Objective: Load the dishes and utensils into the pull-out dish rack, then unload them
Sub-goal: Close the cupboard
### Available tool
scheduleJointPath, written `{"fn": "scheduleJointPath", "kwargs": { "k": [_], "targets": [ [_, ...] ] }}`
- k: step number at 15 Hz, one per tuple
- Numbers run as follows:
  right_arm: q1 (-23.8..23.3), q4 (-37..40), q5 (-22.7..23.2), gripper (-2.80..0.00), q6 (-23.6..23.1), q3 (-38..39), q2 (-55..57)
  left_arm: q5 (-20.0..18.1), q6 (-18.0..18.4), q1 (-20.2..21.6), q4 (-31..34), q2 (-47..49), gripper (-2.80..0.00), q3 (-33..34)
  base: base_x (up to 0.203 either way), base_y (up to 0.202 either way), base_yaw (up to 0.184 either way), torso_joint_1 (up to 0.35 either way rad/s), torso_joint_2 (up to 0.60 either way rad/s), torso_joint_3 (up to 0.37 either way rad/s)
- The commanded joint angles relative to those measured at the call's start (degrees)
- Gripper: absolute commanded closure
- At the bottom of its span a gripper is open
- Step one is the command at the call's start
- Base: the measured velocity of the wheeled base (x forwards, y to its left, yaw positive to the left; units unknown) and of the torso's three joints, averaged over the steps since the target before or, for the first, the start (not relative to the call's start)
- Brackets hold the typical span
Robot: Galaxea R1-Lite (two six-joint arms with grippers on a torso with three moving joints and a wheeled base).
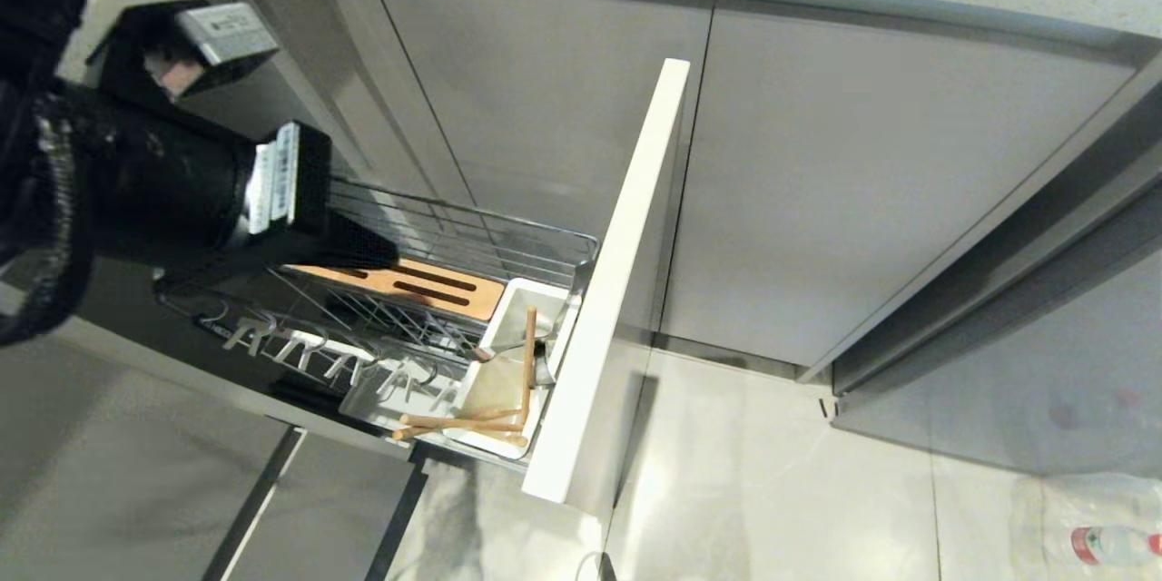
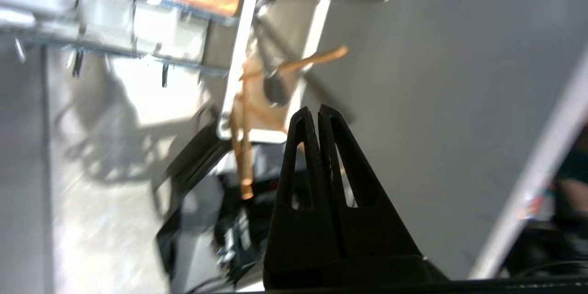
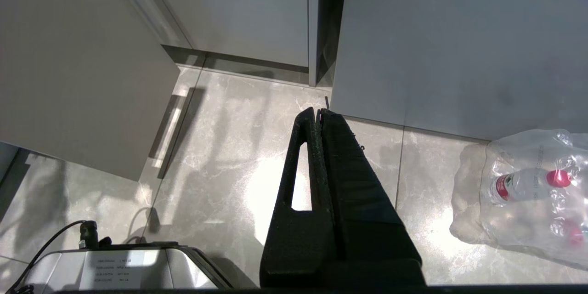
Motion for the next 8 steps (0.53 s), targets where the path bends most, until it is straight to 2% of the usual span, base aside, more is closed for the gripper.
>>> {"fn": "scheduleJointPath", "kwargs": {
  "k": [1,6,8],
  "targets": [
    [0.0,0.0,0.0,0.0,0.0,0.1,0.0,0.5,-0.2,-0.4,1.3,3.2,0.0,0.2,0.0,0.0,0.0,0.0,0.0,0.0],
    [0.0,0.1,0.0,0.0,0.0,0.1,0.0,6.8,-0.1,-4.1,6.6,10.3,0.0,0.6,0.0,0.0,0.0,0.0,0.0,0.0],
    [0.0,0.0,0.0,0.0,0.0,0.1,0.0,7.0,-0.6,-5.4,6.7,11.0,0.0,0.6,0.0,0.0,0.0,0.0,0.0,0.0]
  ]
}}
